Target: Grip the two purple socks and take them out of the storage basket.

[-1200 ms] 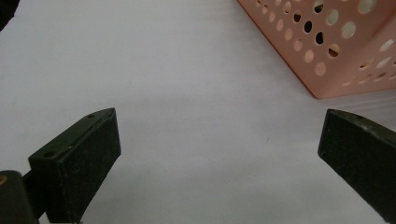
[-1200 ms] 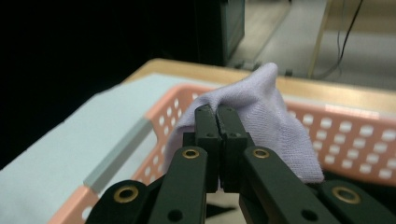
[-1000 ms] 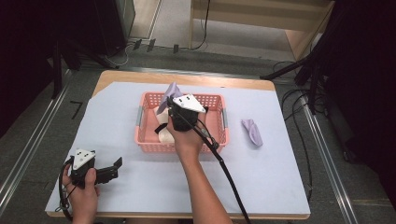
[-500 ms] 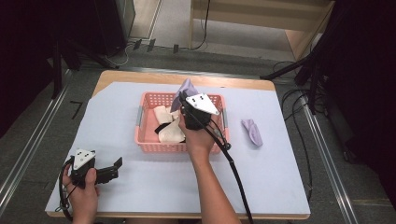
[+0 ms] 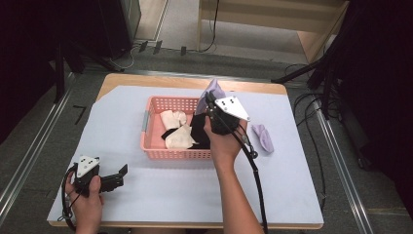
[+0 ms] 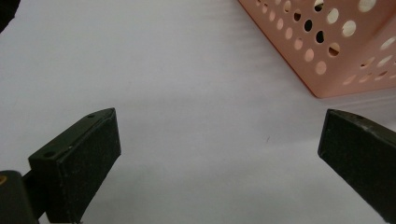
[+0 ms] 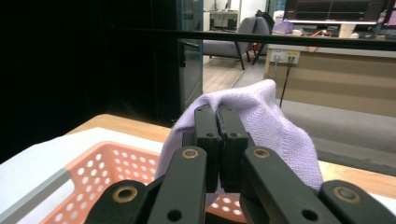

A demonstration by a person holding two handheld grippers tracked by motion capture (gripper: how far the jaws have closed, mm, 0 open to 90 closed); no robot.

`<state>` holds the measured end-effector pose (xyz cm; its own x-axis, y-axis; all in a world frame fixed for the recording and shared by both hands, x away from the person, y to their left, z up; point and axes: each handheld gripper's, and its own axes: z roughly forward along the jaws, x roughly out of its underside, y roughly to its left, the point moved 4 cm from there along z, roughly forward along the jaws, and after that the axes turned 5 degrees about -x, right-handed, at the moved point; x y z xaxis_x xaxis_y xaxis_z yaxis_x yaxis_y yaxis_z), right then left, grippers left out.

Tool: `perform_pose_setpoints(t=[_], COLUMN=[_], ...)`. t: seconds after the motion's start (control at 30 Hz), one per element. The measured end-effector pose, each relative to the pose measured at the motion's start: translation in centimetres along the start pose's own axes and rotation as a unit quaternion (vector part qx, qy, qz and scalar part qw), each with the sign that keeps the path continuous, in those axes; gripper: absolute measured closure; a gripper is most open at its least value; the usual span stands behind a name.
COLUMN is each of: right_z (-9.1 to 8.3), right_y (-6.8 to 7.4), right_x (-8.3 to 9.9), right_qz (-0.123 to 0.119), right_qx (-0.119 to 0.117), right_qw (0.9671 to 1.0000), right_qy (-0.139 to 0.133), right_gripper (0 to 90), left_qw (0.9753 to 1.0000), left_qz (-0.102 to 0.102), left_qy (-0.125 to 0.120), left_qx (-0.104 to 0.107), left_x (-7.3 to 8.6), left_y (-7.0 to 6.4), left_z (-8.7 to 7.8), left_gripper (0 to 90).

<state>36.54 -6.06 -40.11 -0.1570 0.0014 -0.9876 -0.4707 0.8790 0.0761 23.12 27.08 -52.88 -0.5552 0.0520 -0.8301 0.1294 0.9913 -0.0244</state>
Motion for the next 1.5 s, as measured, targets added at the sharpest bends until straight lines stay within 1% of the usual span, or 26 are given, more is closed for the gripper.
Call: perform_pose_setpoints(t=[0.17,0.33,0.4,0.53,0.57,0.63,0.8,0.9,1.0,1.07,1.17,1.27,1.3,1.33,1.37,1.4,1.47,1.5], right_z=[-1.2,-2.4,-2.9,-4.1,-4.2,-4.8,-6.0,-6.7,-7.3,-7.7,-7.9,-8.0,-8.1,-8.1,-8.1,-8.1,-8.1,-8.1], right_y=[-1.5,-3.3,-4.1,-5.5,-5.7,-6.6,-8.4,-9.8,-11.0,-11.9,-12.9,-13.6,-14.1,-14.1,-14.4,-14.4,-14.8,-14.8], right_x=[-0.3,-0.4,-0.5,-0.9,-0.9,-1.0,-0.5,0.2,1.1,1.9,3.2,4.4,5.3,5.3,6.0,6.0,6.9,7.2], right_qz=[0.001,0.004,0.010,0.008,0.012,0.011,0.019,0.020,0.027,0.032,0.035,0.043,0.046,0.046,0.049,0.049,0.050,0.055], right_qx=[0.016,0.034,0.041,0.056,0.057,0.066,0.082,0.094,0.107,0.118,0.129,0.137,0.141,0.141,0.143,0.143,0.147,0.147], right_qw=[0.9999,0.9993,0.9990,0.9982,0.9981,0.9975,0.9962,0.9953,0.9938,0.9925,0.9910,0.9893,0.9883,0.9883,0.9874,0.9874,0.9864,0.9858], right_qy=[-0.004,-0.011,-0.015,-0.020,-0.020,-0.023,-0.020,-0.014,-0.007,-0.001,0.013,0.026,0.036,0.036,0.046,0.046,0.056,0.060], right_gripper=[89.1,89.1,89.1,89.1,89.1,89.1,89.0,89.0,89.0,89.0,89.0,88.9,88.9,88.9,88.8,88.8,88.6,88.4], left_qw=[1.0000,1.0000,1.0000,1.0000,1.0000,1.0000,1.0000,1.0000,1.0000,1.0000,1.0000,1.0000,1.0000,1.0000,1.0000,1.0000,1.0000,1.0000], left_qz=[-0.004,-0.003,-0.002,-0.003,-0.003,-0.002,0.001,0.007,0.001,0.004,0.005,0.005,0.005,0.005,0.005,0.005,0.005,0.005], left_qy=[-0.002,-0.001,-0.001,-0.001,-0.001,-0.001,-0.002,0.000,-0.001,0.000,0.000,0.000,0.000,0.000,-0.001,0.000,-0.001,-0.001], left_qx=[-0.001,-0.002,-0.002,-0.002,-0.002,-0.002,-0.002,-0.002,-0.001,-0.003,-0.003,-0.004,-0.004,-0.004,-0.004,-0.004,-0.004,-0.004], left_x=[0.0,0.0,0.0,0.0,0.0,0.0,0.0,0.0,0.0,0.0,0.0,0.0,0.0,0.0,0.0,0.0,0.0,0.0], left_y=[-0.1,-0.1,-0.1,-0.1,-0.1,-0.1,-0.1,-0.1,-0.2,-0.1,-0.2,-0.2,-0.2,-0.2,-0.2,-0.2,-0.2,-0.2], left_z=[0.0,0.0,0.0,0.0,0.0,0.0,0.0,0.0,0.0,0.0,0.0,0.0,0.0,0.0,0.0,-0.1,-0.1,-0.1], left_gripper=[0.1,0.1,0.1,0.1,0.1,0.1,0.1,0.1,0.1,0.1,0.1,0.1,0.1,0.1,0.1,0.1,0.1,0.1])
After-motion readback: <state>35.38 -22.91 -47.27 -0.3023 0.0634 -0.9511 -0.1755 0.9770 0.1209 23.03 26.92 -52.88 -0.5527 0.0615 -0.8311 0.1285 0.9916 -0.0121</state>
